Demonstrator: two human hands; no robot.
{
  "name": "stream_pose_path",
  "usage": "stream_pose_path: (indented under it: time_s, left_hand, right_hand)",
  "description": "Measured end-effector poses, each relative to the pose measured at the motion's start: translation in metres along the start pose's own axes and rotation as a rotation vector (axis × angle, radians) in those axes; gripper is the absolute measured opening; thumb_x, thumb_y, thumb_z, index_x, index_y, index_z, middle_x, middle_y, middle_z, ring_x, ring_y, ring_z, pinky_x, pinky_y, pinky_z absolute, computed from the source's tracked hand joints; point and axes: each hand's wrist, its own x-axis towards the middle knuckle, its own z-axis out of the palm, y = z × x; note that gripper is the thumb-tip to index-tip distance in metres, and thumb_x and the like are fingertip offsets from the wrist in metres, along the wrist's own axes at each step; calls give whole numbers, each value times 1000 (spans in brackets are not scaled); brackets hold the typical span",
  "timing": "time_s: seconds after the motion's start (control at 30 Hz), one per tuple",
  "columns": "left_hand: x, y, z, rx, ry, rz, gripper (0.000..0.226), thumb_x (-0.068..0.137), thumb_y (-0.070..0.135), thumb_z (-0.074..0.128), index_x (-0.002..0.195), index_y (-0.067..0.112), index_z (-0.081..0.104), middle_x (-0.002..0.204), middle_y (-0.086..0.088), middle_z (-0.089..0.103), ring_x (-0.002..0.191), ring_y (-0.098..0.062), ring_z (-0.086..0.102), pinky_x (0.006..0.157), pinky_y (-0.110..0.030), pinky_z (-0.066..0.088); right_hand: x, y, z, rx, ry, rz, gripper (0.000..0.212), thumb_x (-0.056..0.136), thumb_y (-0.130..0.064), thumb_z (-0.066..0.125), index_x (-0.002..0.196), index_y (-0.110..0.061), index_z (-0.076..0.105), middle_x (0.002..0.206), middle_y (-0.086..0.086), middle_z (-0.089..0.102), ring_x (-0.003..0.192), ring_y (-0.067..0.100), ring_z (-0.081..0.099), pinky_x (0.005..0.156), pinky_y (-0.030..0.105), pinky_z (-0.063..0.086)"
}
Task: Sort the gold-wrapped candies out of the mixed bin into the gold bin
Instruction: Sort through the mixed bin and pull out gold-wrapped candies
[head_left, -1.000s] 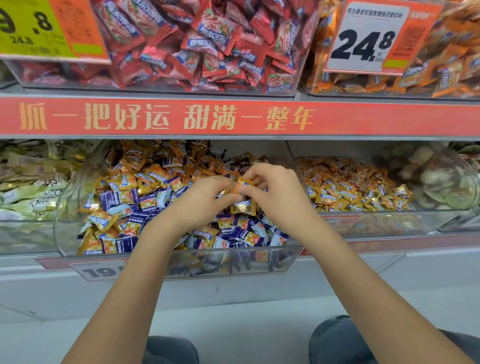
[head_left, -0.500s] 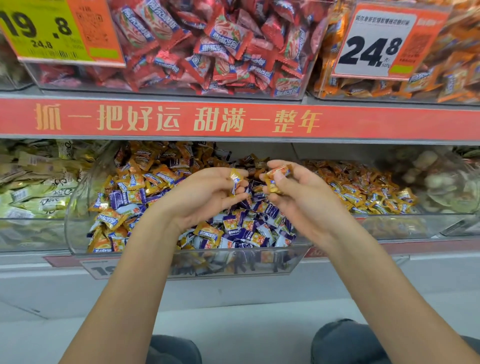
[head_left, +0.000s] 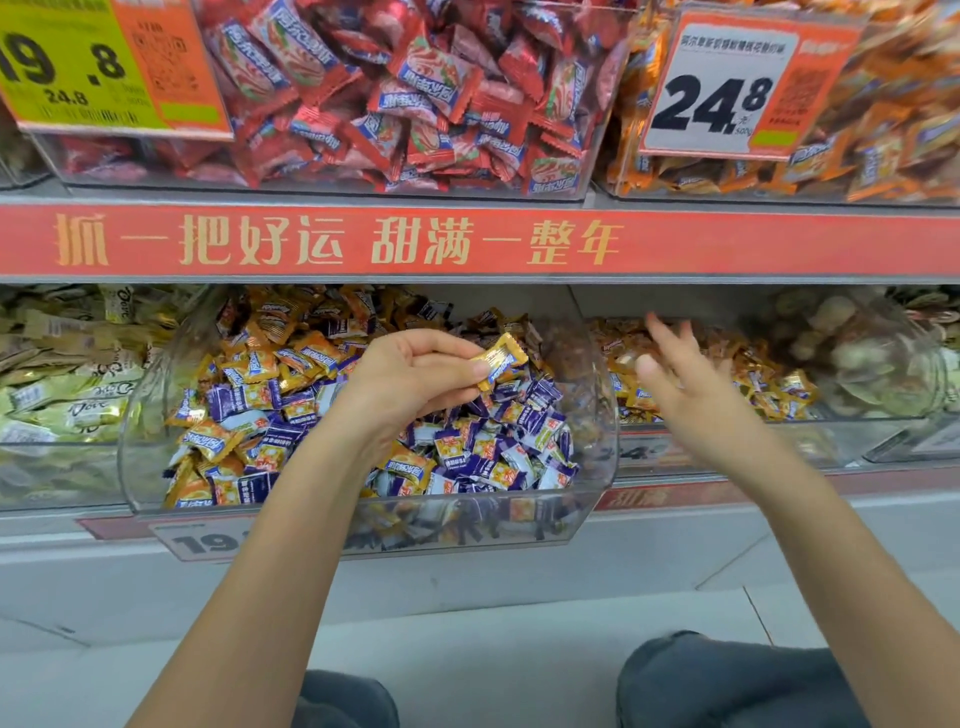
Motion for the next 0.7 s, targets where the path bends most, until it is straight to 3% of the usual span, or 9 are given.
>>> stream_pose_path:
  time_s: [0.07,0.13,0.2,0.3,0.43,0.5,0.57,0.63,0.7]
  left_hand:
    - [0,0,6,10,-13,4,22,60,13,78,81,10,72,78,-6,73,71,-13,70,64,-17,56]
    - [-1,0,12,22,-63,7,18,61,11,77,79,11,72,78,-7,73,72,-14,70,65,-19,57]
    - [-5,2,18,34,-138,9,16,68,4,75,82,10,71,78,-7,74,71,-15,70,67,-20,57]
    - [-9,2,19,19,-147,27,19,76,-5,70,91,7,67,78,-9,74,74,-17,71,66,-21,57]
    - [-8,-1,5,178,-16,44,18,83,5,69,101,8,65,86,-9,74,85,-20,71,68,-24,58]
    - [-4,-6,-6,291,109,70,13,85,6,68,95,13,67,84,-8,73,86,-22,70,70,-27,59]
    - [1,-13,-14,500,209,180,17,85,2,63,88,18,67,83,-3,72,84,-18,68,73,-32,58]
    - [1,-18,-14,730,185,293,29,84,-3,55,92,21,66,95,4,67,84,-9,62,75,-28,53]
    - [-2,-19,-9,880,56,333,37,84,-3,53,108,23,65,110,10,60,84,-2,55,72,-18,47]
  right_hand:
    - [-12,-6,11,-79,2,-147,54,98,-41,36,149,-36,21,160,-6,3,147,18,-12,118,43,0]
    - [-26,-27,24,108,57,-354,50,96,-38,45,145,-37,36,155,-9,26,145,8,16,118,29,16]
    - [-27,-39,37,99,154,-467,38,92,-23,61,130,-29,58,124,-13,58,116,3,51,101,31,41]
    - [-21,-41,40,93,288,-445,24,83,-15,71,106,-22,71,84,-24,56,78,1,51,75,22,42]
    - [-6,-10,13,162,521,-190,14,84,-14,67,95,-23,66,92,-2,66,78,8,57,71,20,40]
    - [7,3,1,-56,397,-69,21,87,-14,60,106,-18,69,110,9,66,102,24,59,87,32,43]
    - [8,-4,1,-168,325,-113,30,89,-4,56,115,-13,68,126,14,60,120,33,51,102,39,37]
    - [3,-33,11,-152,336,-306,35,86,6,51,111,-10,70,121,13,63,116,31,54,101,37,39]
    - [9,-67,31,-165,174,-401,37,88,7,46,112,-11,68,117,12,65,108,29,59,96,40,47]
